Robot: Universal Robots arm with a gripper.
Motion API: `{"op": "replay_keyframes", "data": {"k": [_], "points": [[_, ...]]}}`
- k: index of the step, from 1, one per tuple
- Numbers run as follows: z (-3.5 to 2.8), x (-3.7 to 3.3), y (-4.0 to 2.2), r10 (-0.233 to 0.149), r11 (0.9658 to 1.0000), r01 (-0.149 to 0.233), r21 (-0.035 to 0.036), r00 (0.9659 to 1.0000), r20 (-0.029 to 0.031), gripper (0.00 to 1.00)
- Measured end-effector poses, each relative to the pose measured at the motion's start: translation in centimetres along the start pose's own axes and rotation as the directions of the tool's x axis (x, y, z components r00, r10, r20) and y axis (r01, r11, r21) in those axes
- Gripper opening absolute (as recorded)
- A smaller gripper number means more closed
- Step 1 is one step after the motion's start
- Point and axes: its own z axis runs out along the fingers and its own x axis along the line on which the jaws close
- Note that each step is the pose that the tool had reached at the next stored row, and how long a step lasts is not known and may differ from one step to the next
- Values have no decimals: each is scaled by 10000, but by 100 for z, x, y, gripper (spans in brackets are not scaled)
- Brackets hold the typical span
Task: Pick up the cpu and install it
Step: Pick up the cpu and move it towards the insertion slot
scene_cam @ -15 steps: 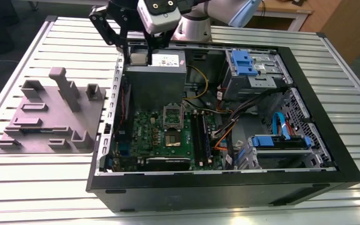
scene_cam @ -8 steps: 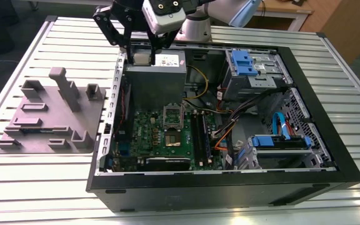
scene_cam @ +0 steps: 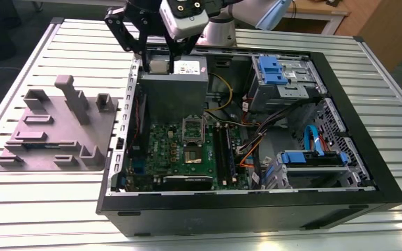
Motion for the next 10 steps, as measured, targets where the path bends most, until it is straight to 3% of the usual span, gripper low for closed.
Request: {"op": "replay_keyframes", "data": {"k": [1,4,10], "points": [[1,-60,-20,0,10000,0,2,10000,-1,47],[3,-140,-21,0,10000,0,1,10000,0,47],[8,-199,-22,1,10000,-1,7,10000,0,47]]}}
